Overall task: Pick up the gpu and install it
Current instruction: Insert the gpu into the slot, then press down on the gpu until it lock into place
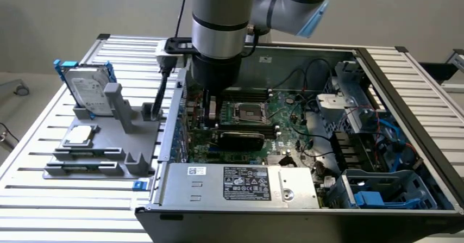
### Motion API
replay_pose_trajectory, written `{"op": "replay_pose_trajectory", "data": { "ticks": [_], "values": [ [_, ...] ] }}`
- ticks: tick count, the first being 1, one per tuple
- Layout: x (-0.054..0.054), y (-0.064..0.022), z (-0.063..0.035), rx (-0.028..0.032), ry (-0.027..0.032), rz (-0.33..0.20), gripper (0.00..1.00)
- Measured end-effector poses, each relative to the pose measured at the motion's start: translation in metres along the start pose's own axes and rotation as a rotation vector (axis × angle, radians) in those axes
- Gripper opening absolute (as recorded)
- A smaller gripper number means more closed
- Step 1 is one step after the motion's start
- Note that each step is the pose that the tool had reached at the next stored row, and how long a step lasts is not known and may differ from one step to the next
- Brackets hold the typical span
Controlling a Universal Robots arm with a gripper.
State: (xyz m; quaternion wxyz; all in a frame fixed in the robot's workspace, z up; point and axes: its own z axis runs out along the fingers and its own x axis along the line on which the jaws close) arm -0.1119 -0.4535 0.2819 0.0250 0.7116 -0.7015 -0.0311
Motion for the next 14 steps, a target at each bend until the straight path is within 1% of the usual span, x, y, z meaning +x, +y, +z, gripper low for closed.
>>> {"op": "replay_pose_trajectory", "data": {
  "ticks": [3, 5, 7, 10, 14],
  "values": [
    [0.0, 0.0064, -0.0016, -0.0104, -0.0004, 0.0, 0.11],
    [0.0, 0.0097, -0.0026, -0.0191, -0.0005, 0.0, 0.11],
    [0.0, 0.0126, -0.0043, -0.0265, -0.0006, 0.0, 0.11],
    [0.0, 0.0167, -0.0067, -0.035, -0.0009, 0.0, 0.11],
    [0.0, 0.021, -0.009, -0.0415, -0.0005, 0.0, 0.11]
  ]
}}
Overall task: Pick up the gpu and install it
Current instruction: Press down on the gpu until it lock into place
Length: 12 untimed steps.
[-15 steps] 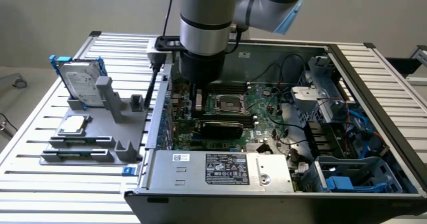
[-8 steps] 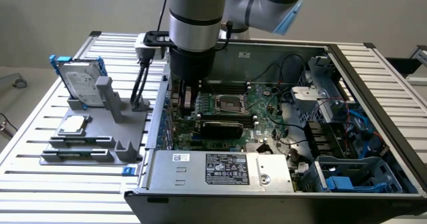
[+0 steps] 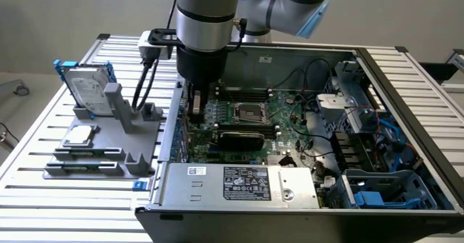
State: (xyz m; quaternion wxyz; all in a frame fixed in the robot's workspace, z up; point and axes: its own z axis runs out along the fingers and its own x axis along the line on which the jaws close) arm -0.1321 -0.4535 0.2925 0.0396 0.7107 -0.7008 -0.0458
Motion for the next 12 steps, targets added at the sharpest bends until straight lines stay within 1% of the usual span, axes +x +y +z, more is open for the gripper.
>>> {"op": "replay_pose_trajectory", "data": {
  "ticks": [2, 8, 10, 12],
  "values": [
    [0.0, 0.0018, -0.0007, -0.0016, 0.0021, 0.0, 0.11],
    [0.0005, 0.0043, -0.0057, -0.0025, 0.0144, 0.002, 0.11],
    [0.0005, 0.0047, -0.0075, -0.0025, 0.0196, 0.002, 0.11],
    [0.0006, 0.0053, -0.0083, -0.0027, 0.0272, 0.003, 0.11]
  ]
}}
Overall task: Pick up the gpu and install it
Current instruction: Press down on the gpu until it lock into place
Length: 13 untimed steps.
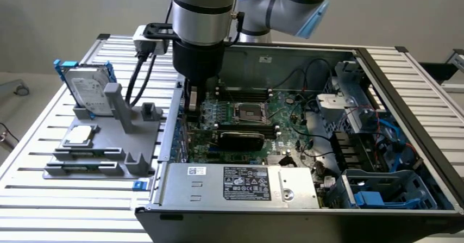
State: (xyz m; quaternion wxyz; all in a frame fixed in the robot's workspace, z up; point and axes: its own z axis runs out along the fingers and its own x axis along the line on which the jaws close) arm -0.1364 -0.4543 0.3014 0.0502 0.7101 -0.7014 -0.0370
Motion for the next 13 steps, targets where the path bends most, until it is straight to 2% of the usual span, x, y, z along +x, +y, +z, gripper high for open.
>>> {"op": "replay_pose_trajectory", "data": {
  "ticks": [2, 4, 13],
  "values": [
    [0.0, 0.0005, 0.0001, 0.0, 0.0077, 0.001, 0.11],
    [0.0001, 0.001, 0.0, -0.0003, 0.0113, 0.001, 0.11],
    [0.0, 0.0037, 0.0004, -0.0002, 0.0134, 0.002, 0.11]
  ]
}}
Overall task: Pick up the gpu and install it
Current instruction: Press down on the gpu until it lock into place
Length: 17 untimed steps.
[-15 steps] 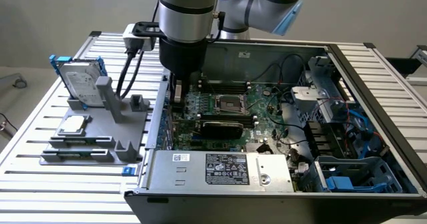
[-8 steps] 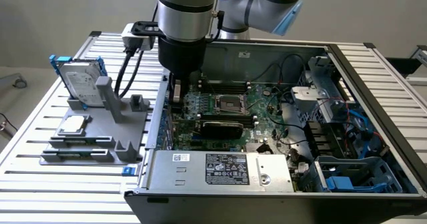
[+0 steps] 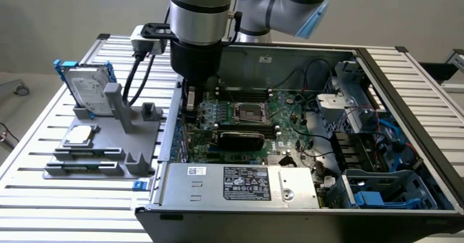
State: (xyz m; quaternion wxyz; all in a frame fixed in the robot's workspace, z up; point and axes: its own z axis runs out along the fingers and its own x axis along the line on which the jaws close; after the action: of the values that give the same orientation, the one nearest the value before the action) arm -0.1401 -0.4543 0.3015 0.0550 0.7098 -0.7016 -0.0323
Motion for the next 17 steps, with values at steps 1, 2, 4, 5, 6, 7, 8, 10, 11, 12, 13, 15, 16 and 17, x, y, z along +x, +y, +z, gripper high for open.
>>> {"op": "replay_pose_trajectory", "data": {
  "ticks": [1, 2, 4, 5, 6, 7, 8, 10, 11, 12, 13, 15, 16, 17],
  "values": [
    [0.0, 0.0004, 0.0001, 0.0, 0.0, 0.0, 0.11],
    [-0.0001, 0.001, 0.0002, -0.0002, -0.0001, 0.0, 0.11],
    [-0.0002, 0.0018, 0.0002, -0.0005, 0.0, 0.0, 0.11],
    [-0.0002, 0.0019, 0.0002, -0.0007, 0.0001, 0.0, 0.11],
    [-0.0004, 0.0019, 0.0001, -0.0007, 0.0002, 0.0, 0.11],
    [-0.0007, 0.0021, -0.0003, -0.0007, 0.0, 0.0, 0.11],
    [-0.0009, 0.0021, -0.0007, -0.0005, -0.0002, 0.0, 0.11],
    [-0.0012, 0.0021, -0.0009, -0.0006, -0.0001, 0.0, 0.11],
    [-0.0012, 0.0022, -0.0009, -0.0006, 0.0001, 0.0, 0.11],
    [-0.0013, 0.0022, -0.0009, -0.0006, 0.0001, 0.0, 0.11],
    [-0.0013, 0.0023, -0.0009, -0.0005, 0.0, 0.0, 0.11],
    [-0.0014, 0.0024, -0.0009, -0.0005, 0.0002, 0.0, 0.11],
    [-0.0014, 0.0024, -0.0009, -0.0006, 0.0002, 0.0, 0.11],
    [-0.0014, 0.0024, -0.001, -0.0006, 0.0003, 0.0, 0.11]
  ]
}}
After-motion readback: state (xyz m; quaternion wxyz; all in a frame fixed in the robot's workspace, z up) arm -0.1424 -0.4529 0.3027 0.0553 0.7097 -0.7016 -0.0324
